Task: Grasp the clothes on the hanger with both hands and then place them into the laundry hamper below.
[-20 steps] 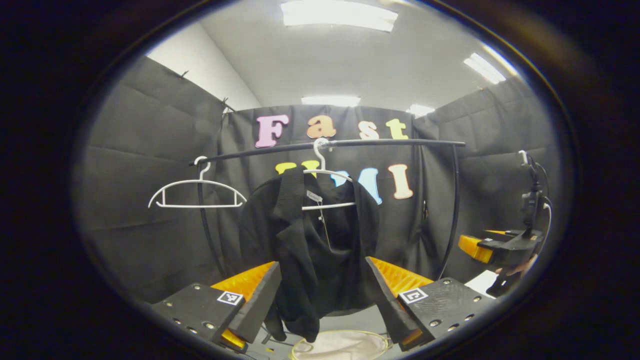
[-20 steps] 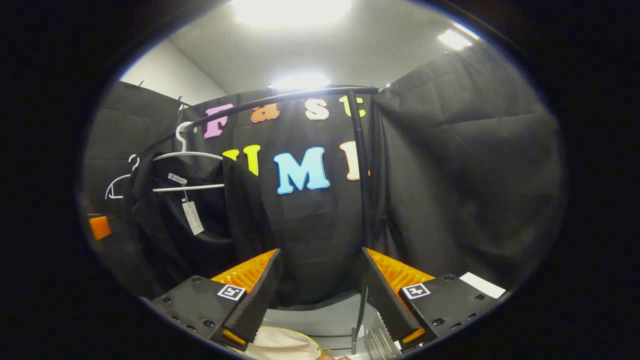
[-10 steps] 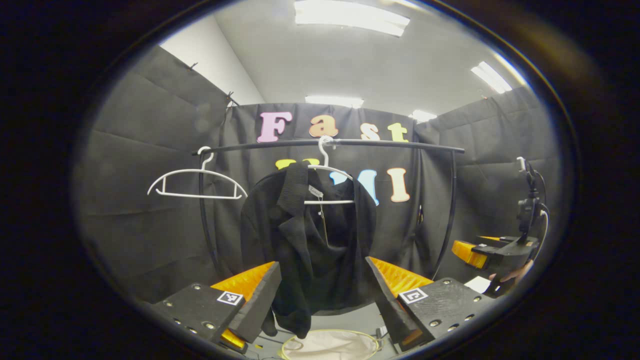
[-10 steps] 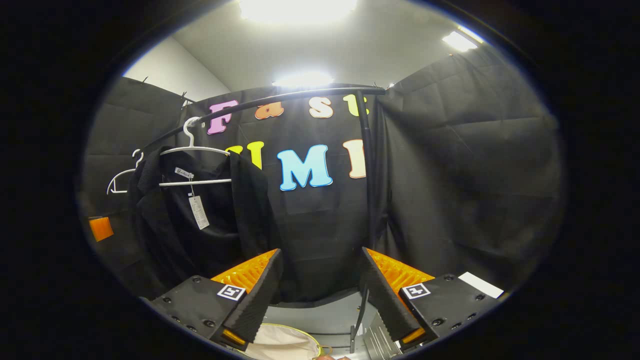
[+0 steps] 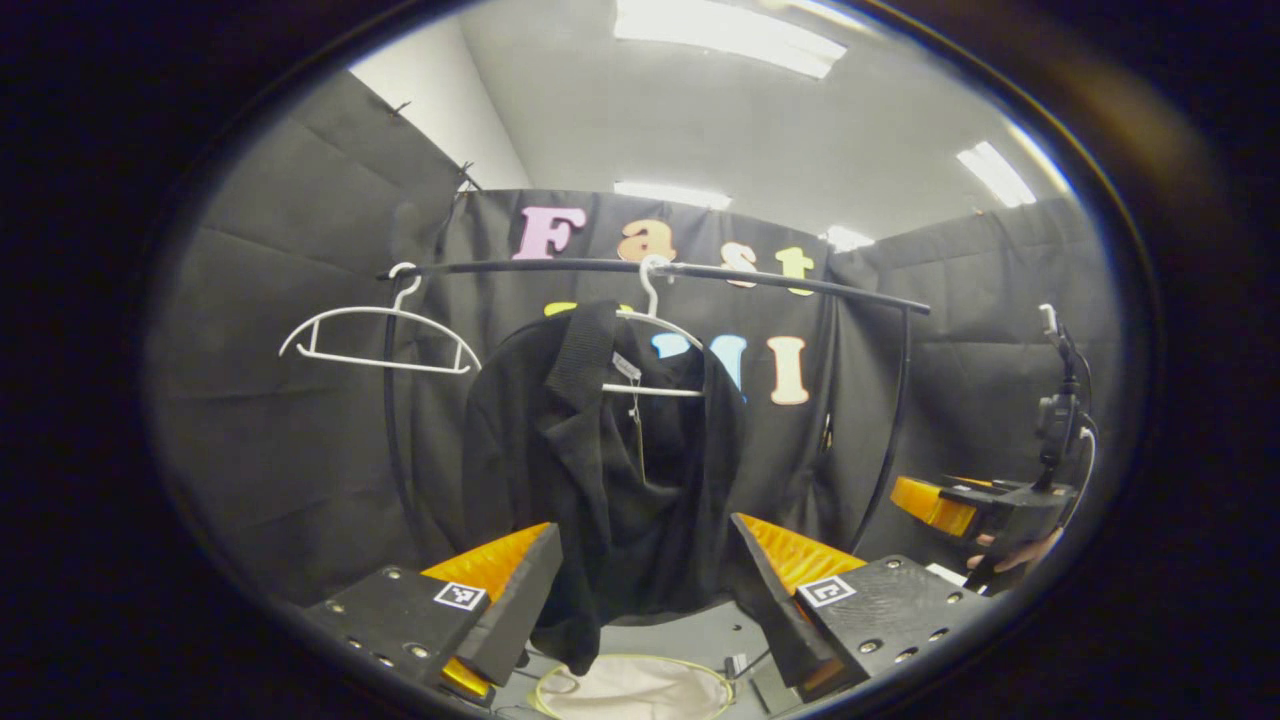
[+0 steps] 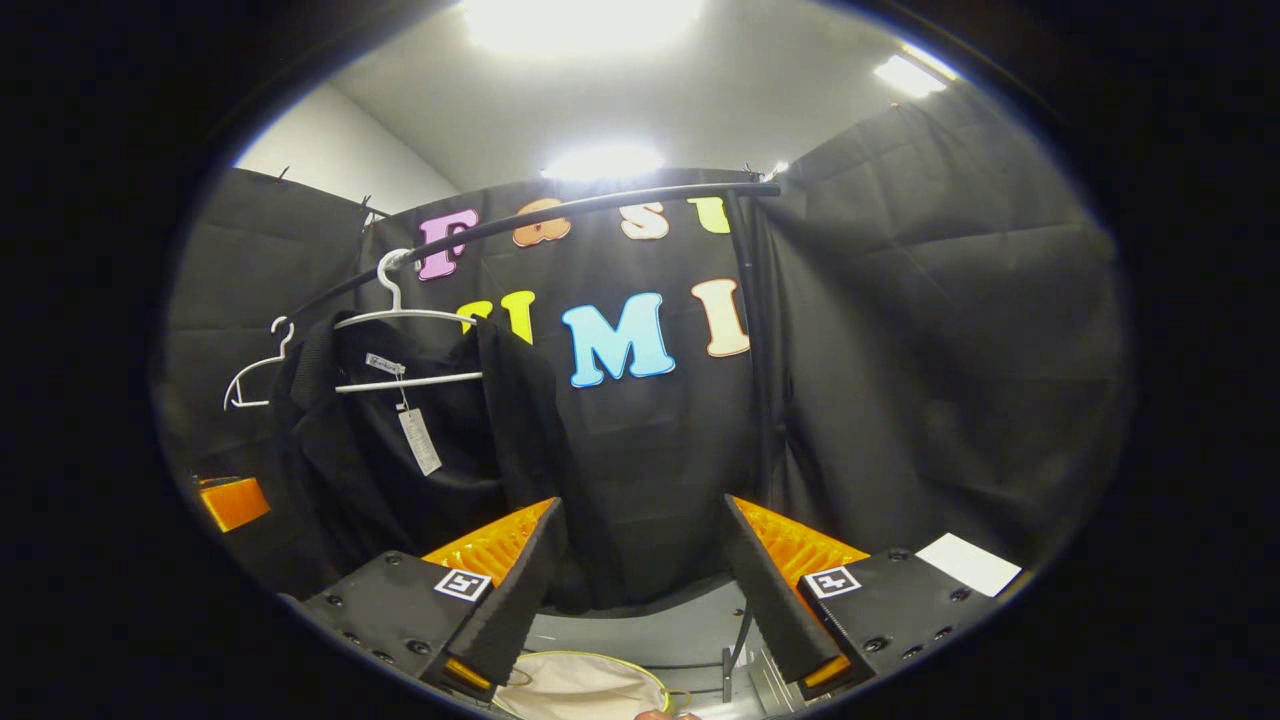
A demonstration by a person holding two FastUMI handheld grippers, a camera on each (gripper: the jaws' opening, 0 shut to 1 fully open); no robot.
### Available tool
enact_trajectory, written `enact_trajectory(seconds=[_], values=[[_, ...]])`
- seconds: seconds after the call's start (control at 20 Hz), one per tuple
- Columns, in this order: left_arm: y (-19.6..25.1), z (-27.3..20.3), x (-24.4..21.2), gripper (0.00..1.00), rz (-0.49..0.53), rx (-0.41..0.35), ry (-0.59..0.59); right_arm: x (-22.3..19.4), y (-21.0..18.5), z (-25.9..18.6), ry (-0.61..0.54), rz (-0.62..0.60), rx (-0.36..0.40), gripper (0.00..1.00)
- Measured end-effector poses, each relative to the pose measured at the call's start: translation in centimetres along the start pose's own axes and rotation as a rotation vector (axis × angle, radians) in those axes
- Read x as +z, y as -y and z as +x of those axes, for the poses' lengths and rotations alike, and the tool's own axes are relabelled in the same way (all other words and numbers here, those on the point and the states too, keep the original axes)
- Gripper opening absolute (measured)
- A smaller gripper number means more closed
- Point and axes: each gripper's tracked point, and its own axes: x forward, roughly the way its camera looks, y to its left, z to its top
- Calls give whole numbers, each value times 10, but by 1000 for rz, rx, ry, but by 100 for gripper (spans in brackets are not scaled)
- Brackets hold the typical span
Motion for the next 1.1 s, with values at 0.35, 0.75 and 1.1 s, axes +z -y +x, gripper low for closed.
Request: enact_trajectory(seconds=[0.35, 0.75, 1.1], values=[[3, 11, 0, 99, 7, 44, -9, -8, -15, 24, -12, -24, 75, 98], [-14, 43, 13, 98, 51, 236, -34, 1, -59, 91, -4, -11, 258, 98], [-17, 98, 29, 94, 27, 345, -24, 12, -87, 157, -27, 3, 343, 98]])
